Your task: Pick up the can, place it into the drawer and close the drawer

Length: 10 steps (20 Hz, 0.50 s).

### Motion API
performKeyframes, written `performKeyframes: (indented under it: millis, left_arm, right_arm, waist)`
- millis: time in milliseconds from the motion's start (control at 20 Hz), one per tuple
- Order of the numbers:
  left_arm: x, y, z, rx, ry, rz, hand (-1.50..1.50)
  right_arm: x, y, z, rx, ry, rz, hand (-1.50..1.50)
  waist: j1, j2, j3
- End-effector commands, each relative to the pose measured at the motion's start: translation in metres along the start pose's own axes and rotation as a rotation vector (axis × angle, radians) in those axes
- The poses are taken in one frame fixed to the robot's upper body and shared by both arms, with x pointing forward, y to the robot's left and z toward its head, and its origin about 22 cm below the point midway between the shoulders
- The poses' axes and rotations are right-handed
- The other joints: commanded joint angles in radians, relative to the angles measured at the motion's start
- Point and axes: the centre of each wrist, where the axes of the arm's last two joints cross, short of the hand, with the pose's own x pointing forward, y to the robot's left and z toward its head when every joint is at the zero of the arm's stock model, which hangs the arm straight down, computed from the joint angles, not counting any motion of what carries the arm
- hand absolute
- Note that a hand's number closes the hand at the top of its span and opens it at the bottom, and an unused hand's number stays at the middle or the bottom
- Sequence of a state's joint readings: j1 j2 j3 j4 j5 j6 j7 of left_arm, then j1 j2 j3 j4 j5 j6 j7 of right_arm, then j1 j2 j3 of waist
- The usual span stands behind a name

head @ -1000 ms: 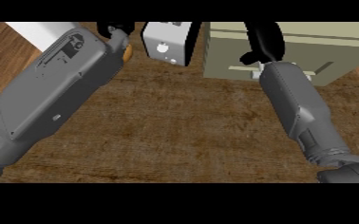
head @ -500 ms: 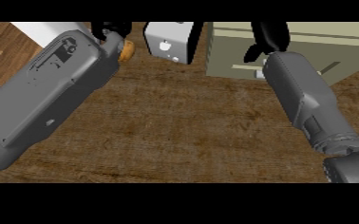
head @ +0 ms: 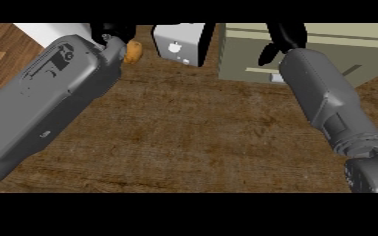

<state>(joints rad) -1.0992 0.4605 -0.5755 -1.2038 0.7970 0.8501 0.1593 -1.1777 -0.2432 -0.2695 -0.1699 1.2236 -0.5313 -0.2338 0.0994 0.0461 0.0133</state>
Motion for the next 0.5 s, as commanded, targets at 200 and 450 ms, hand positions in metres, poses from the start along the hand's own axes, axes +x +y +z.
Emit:
performKeyframes:
  millis: [200,450]
  left_arm:
    - [-0.004,0.008,0.0,0.017,0.012,0.0,-1.5]
    - [-0.001,0.009,0.005,0.006,-0.003,-0.001,-1.5]
  right_arm:
    - [0.036,-0.016,-0.021,-0.113,0.066,-0.553,-1.5]
    - [0.02,-0.02,-0.02,-0.12,0.072,-0.623,-1.5]
  waist:
    - [0.005,-0.008,-0.005]
    - [0.01,-0.007,-0.009]
